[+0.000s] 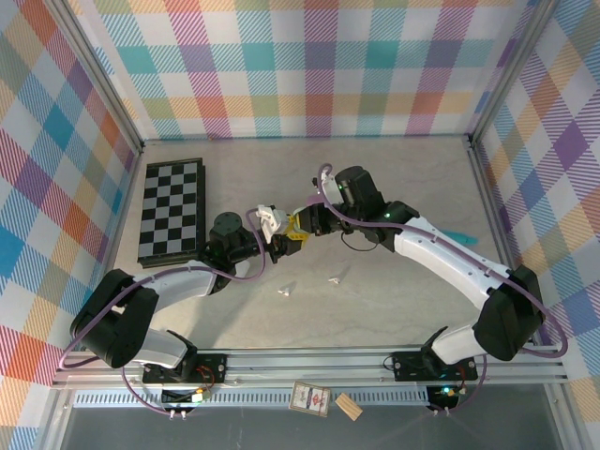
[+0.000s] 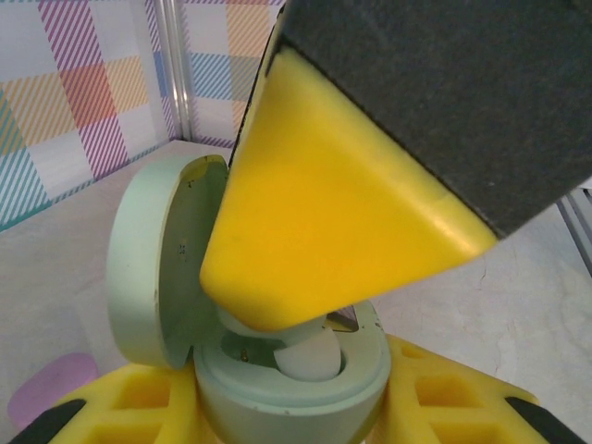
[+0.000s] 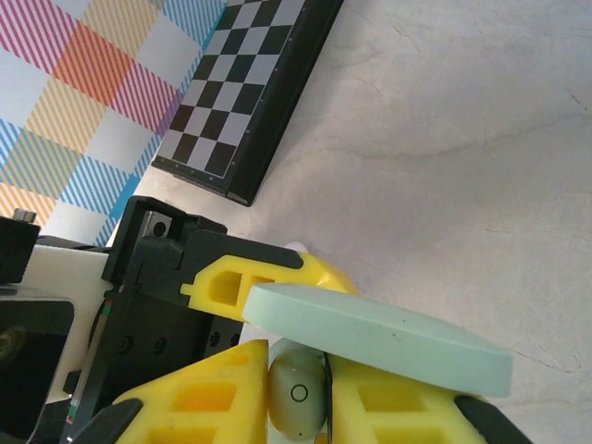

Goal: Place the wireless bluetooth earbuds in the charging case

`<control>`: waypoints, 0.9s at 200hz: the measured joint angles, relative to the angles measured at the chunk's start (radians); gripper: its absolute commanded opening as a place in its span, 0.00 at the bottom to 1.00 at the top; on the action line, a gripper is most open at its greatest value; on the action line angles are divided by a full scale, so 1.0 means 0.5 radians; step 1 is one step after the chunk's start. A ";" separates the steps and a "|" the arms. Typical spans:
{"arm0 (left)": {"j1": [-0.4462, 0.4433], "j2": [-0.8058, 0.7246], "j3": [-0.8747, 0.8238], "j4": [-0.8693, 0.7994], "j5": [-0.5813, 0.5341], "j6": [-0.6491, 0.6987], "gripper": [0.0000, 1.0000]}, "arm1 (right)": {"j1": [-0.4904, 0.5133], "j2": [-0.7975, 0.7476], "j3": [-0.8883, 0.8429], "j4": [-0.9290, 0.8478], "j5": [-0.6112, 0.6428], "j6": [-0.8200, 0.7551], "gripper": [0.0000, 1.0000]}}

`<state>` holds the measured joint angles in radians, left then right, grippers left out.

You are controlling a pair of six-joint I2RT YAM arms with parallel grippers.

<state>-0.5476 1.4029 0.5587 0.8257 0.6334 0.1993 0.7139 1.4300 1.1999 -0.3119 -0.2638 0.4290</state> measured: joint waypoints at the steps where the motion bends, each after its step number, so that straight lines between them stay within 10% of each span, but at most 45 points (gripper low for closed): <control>1: 0.000 0.000 0.001 -0.001 0.000 0.000 0.30 | 0.000 0.000 0.000 0.000 0.000 0.000 0.21; 180: 0.001 0.001 0.013 0.008 -0.076 0.026 0.31 | -0.013 -0.311 -0.032 0.016 0.198 -0.039 0.58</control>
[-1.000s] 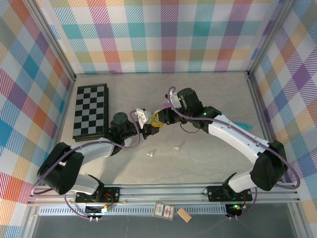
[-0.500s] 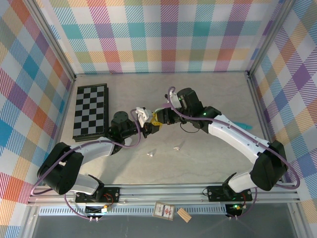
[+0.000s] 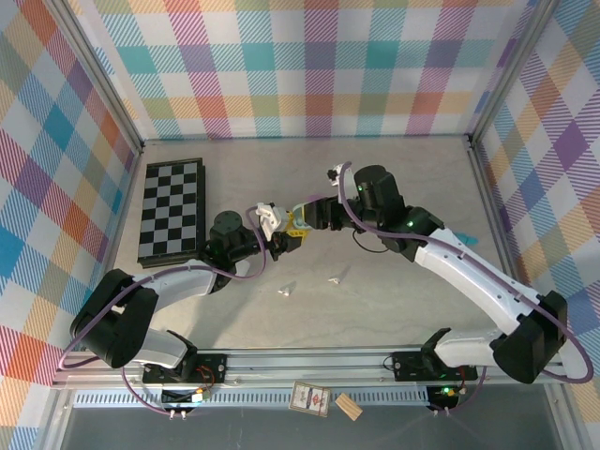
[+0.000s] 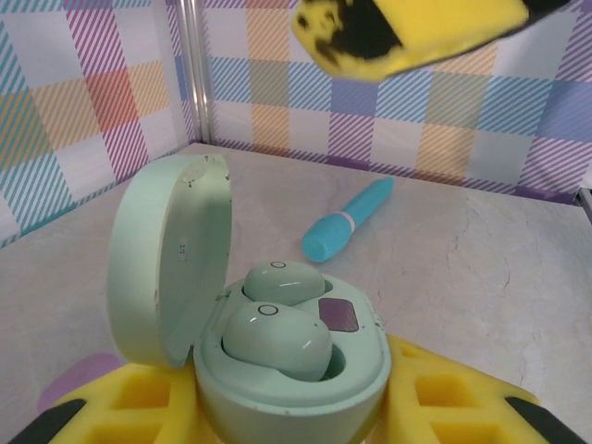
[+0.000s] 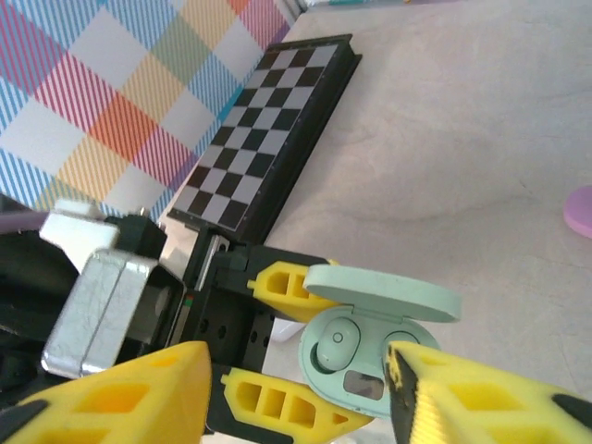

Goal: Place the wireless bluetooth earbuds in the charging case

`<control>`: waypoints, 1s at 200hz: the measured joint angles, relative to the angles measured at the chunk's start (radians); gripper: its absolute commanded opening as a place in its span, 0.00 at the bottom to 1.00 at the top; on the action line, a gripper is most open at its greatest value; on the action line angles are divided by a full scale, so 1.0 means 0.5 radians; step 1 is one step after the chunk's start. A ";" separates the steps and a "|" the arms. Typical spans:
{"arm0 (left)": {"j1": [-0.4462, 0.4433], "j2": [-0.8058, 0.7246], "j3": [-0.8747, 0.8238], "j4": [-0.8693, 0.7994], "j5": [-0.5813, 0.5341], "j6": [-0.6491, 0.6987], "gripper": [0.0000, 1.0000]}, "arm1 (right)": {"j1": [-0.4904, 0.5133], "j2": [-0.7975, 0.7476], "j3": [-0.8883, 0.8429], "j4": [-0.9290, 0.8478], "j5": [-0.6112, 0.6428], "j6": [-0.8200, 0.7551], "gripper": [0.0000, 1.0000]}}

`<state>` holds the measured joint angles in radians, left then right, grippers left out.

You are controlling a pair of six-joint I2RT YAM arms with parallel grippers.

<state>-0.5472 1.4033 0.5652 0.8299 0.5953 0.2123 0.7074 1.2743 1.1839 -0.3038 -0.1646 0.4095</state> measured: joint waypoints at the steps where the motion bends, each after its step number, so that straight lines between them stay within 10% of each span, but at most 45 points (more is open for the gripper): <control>1: 0.000 0.000 -0.002 0.002 0.002 0.004 0.31 | -0.003 0.000 0.000 0.001 0.002 0.005 0.58; 101: 0.002 -0.040 -0.101 0.086 0.033 0.050 0.31 | -0.121 0.468 0.385 -0.294 0.051 0.139 0.59; 200: 0.002 -0.076 -0.102 0.143 -0.043 -0.007 0.31 | -0.144 0.295 0.182 -0.292 -0.105 0.211 0.65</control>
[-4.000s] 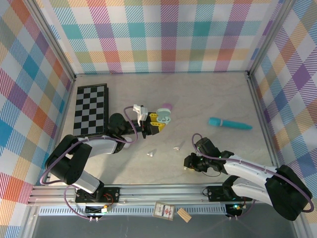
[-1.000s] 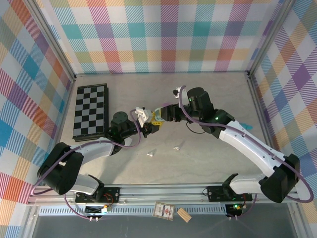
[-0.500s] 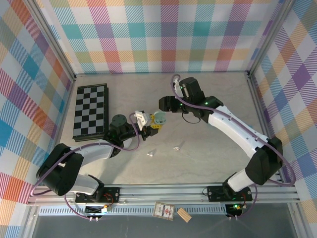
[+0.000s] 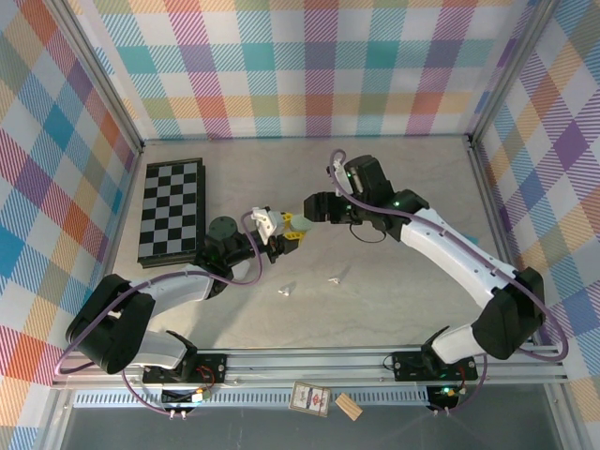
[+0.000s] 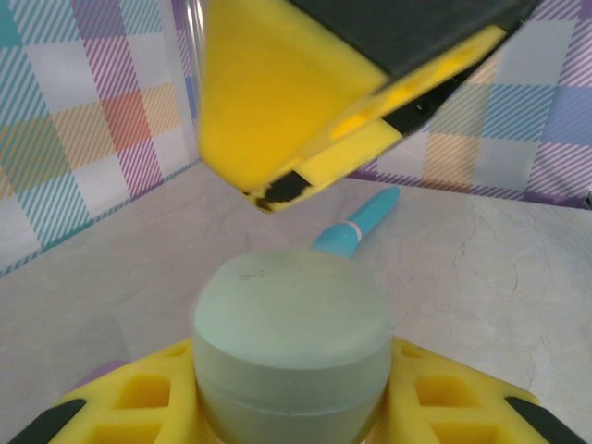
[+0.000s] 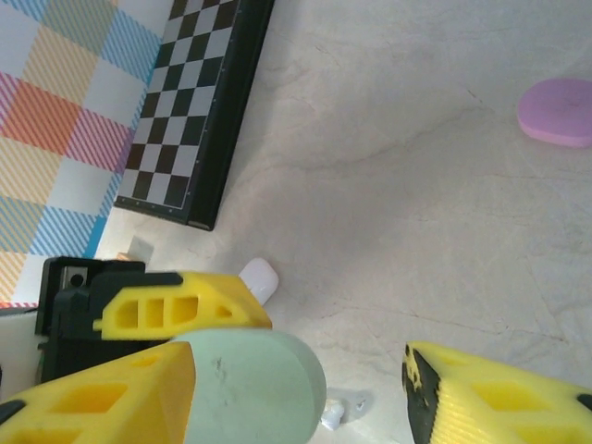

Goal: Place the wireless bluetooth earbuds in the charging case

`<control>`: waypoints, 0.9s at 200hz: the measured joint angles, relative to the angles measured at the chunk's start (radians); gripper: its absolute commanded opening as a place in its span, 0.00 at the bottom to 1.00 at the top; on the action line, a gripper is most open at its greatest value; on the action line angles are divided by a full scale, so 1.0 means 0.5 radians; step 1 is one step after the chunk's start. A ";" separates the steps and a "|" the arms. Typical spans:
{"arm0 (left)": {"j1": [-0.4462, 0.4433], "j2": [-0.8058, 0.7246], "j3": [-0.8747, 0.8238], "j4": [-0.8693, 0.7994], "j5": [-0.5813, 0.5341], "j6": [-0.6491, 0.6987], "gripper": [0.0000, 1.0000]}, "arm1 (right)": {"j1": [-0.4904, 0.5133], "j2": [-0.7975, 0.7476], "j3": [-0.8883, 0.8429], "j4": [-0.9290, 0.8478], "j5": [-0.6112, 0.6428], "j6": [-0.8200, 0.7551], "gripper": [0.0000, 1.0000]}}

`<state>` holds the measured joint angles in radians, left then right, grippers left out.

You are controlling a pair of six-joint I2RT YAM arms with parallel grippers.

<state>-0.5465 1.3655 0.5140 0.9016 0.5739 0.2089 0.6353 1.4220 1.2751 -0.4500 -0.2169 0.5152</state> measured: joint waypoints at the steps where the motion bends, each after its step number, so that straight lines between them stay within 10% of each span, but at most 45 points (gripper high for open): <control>1: 0.000 0.000 0.000 0.003 0.000 -0.002 0.31 | -0.001 -0.004 -0.005 0.003 -0.005 0.001 0.66; 80: 0.004 0.007 -0.038 0.400 0.001 -0.266 0.31 | -0.204 -0.114 -0.507 0.816 -0.793 0.699 0.67; 180: 0.011 0.027 -0.037 0.521 -0.024 -0.323 0.34 | -0.211 -0.018 -0.636 1.465 -1.108 1.297 0.22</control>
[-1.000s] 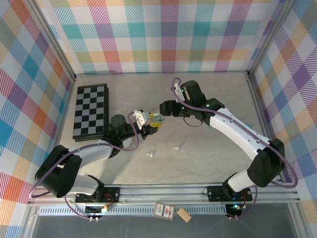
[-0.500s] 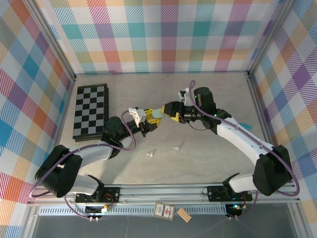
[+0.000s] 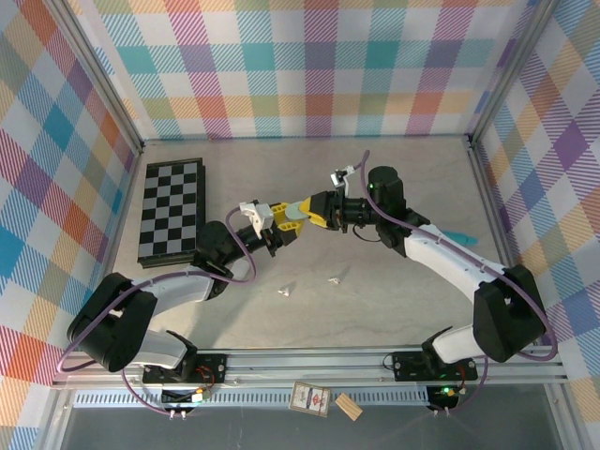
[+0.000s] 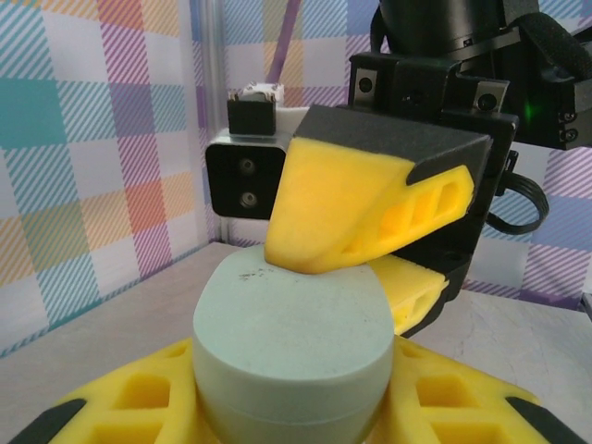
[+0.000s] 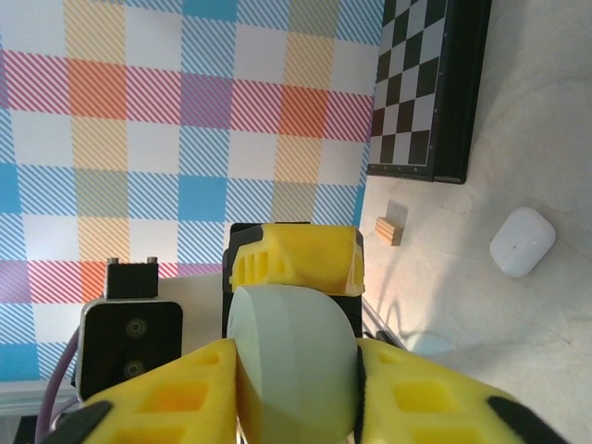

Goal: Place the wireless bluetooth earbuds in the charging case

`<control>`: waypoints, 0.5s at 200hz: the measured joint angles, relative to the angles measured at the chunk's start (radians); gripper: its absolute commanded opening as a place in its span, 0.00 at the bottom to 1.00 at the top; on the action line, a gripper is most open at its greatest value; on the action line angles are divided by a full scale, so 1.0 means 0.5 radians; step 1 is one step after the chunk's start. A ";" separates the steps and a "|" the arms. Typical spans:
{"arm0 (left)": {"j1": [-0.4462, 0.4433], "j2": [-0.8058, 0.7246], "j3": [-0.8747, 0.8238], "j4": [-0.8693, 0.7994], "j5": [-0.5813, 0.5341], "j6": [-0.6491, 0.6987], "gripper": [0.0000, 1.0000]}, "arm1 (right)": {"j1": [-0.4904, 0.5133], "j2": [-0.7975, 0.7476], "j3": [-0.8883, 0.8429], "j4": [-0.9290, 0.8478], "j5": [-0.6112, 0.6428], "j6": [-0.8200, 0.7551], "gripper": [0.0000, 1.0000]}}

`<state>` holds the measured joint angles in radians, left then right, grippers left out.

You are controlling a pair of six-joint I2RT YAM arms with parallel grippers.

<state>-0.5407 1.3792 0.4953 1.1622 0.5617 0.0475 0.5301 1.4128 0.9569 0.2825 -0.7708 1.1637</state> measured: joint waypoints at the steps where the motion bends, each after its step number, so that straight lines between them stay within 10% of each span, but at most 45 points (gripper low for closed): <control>1: 0.000 0.000 0.000 0.001 -0.002 -0.001 0.34 | 0.000 0.000 -0.001 0.001 0.001 0.006 0.22; 66: 0.000 -0.004 -0.002 -0.169 -0.021 0.066 0.99 | -0.087 -0.013 -0.061 -0.029 0.161 -0.079 0.18; 100: 0.000 -0.125 -0.063 -0.387 -0.064 0.137 1.00 | -0.252 -0.030 -0.147 -0.110 0.305 -0.228 0.16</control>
<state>-0.5407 1.3167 0.4641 0.9688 0.5297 0.1162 0.4042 1.3979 0.8833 0.2276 -0.6182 1.0496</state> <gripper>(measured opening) 0.996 0.270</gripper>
